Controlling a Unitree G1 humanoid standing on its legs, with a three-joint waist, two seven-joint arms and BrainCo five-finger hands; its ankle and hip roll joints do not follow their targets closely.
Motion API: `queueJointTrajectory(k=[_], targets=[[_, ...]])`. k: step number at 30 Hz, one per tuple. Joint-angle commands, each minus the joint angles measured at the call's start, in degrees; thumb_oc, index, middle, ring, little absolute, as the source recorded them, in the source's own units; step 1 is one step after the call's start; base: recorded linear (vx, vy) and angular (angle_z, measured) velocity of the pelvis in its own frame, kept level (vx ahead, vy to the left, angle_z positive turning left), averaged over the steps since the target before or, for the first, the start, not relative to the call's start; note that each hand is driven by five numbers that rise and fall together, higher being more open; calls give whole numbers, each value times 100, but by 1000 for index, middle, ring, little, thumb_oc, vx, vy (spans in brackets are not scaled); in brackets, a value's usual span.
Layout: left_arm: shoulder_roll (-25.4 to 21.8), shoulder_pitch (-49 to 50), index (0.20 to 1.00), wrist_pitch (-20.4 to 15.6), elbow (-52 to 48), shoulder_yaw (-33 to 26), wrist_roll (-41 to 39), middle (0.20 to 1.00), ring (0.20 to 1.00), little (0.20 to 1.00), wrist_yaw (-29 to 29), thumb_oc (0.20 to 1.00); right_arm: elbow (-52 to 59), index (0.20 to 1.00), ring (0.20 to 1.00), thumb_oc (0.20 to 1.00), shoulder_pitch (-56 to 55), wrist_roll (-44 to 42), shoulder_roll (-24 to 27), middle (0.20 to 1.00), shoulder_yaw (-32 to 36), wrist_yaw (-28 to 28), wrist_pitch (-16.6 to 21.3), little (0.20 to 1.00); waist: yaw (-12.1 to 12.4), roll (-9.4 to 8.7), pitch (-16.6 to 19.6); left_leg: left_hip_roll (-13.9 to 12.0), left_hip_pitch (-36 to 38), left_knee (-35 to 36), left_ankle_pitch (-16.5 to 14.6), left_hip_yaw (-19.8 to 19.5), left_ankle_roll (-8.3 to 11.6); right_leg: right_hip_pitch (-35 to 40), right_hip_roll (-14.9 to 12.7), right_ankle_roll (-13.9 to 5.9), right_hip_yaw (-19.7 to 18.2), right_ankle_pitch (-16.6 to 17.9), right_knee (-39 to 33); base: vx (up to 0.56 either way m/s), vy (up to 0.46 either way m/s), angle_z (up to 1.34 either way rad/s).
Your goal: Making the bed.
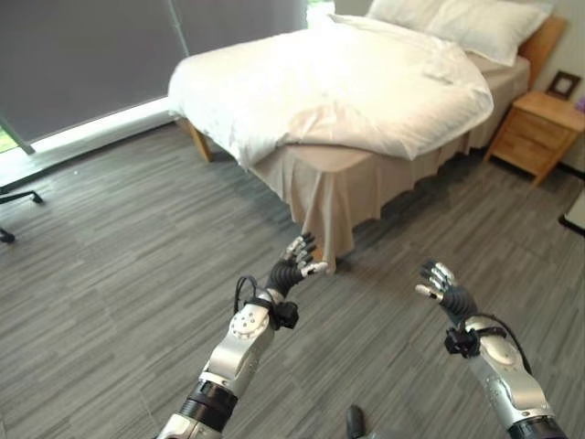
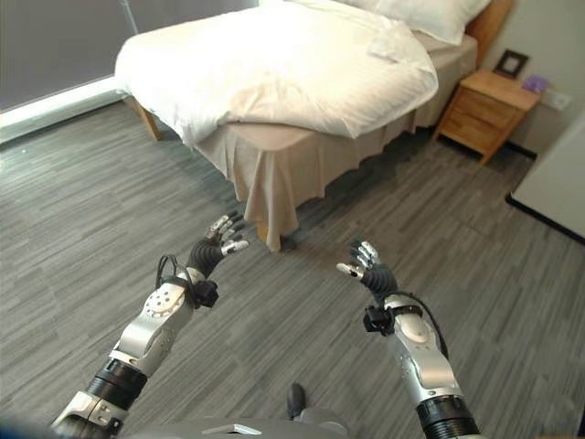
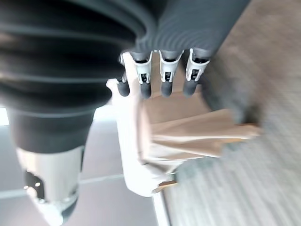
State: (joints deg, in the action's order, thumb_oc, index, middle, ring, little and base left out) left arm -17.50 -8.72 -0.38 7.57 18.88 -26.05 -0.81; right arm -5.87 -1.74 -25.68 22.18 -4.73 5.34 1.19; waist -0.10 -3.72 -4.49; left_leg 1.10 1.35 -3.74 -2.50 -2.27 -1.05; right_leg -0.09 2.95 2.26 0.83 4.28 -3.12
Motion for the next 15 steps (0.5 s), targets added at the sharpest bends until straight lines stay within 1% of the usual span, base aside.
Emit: queueJointTrajectory(k=[1,3,7,8,9,10,11,12,13,14,15], targets=[[-50,-457,1000,-260,-25,19,-16,1000,1000,1000,-190,1000,539,1000,1000,1000,-24,-71,93,1000,328,-30,373,1000,-280,62,60,207,257,635,83,355,-206,428,-262,-558,24,-377,-79,27,-103,87],[-133,-287,1000,-249,-107,-46,-1,1000,1000,1000,-236,1000,516,1000,1000,1000,-115,-29,43,1000,350,-16,374,1000,-295,90,136,221,365,863,148,327,-202,469,-203,-553,-5,-355,-163,44,-41,22],[-343,353,1000,-248,-390,-536,-104,1000,1000,1000,-245,1000,557,1000,1000,1000,-377,-294,-201,1000,300,122,336,1000,-241,124,153,203,443,874,113,301,-201,476,-154,-492,-64,-464,-55,31,-24,-28],[-384,608,1000,-257,-459,-770,-195,1000,1000,1000,-254,1000,594,1000,1000,1000,-489,-340,-225,1000,315,203,317,1000,-203,138,119,195,463,874,108,286,-195,455,-142,-456,-56,-509,0,6,-28,-3],[-740,1542,1000,-290,-738,-2490,752,1000,1000,1000,-23,1000,207,1000,1000,1000,-716,252,-454,1000,1146,-179,250,1000,-153,348,-119,114,590,874,-445,1198,-354,360,-609,-738,1096,-694,714,-118,-89,6],[-570,1596,1000,-339,-721,-2478,676,1000,1000,1000,24,1000,152,1000,1000,1000,-579,39,-471,1000,1050,-242,287,1000,-125,306,0,81,485,874,-322,1289,-290,463,-538,-734,792,-631,198,-156,-121,17],[-506,1572,1000,-354,-700,-2440,564,1000,1000,1000,94,1000,180,1000,1000,1000,-456,-85,-462,1000,992,-333,353,1000,-61,297,27,41,465,874,-285,1376,-262,441,-525,-712,791,-606,140,-160,-106,12],[-505,1565,1000,-357,-694,-2439,561,1000,1000,1000,96,1000,176,1000,1000,1000,-450,-88,-458,1000,991,-336,356,1000,-46,300,24,38,466,874,-285,1392,-259,440,-521,-710,775,-597,131,-87,-63,-10],[-422,1555,1000,-369,-688,-2371,439,1000,1000,1000,112,1000,250,1000,1000,1000,-401,-182,-481,1000,997,-346,394,1000,-38,291,47,26,452,874,-285,1449,-254,492,-525,-695,826,-576,-25,-82,-49,-69],[-298,1488,1000,-392,-571,-2211,109,1000,1000,1000,105,1000,288,1000,1000,1000,-389,-103,-449,1000,993,-353,428,1000,-71,267,80,23,456,874,-263,1477,-243,547,-512,-676,811,-554,-103,-97,-58,-78],[-246,1474,1000,-356,-519,-2143,42,1000,1000,1000,58,1000,287,1000,1000,1000,-412,-46,-411,1000,1004,-349,414,1000,-86,255,101,21,458,874,-261,1481,-237,561,-509,-674,821,-549,-123,-91,-45,-55]])
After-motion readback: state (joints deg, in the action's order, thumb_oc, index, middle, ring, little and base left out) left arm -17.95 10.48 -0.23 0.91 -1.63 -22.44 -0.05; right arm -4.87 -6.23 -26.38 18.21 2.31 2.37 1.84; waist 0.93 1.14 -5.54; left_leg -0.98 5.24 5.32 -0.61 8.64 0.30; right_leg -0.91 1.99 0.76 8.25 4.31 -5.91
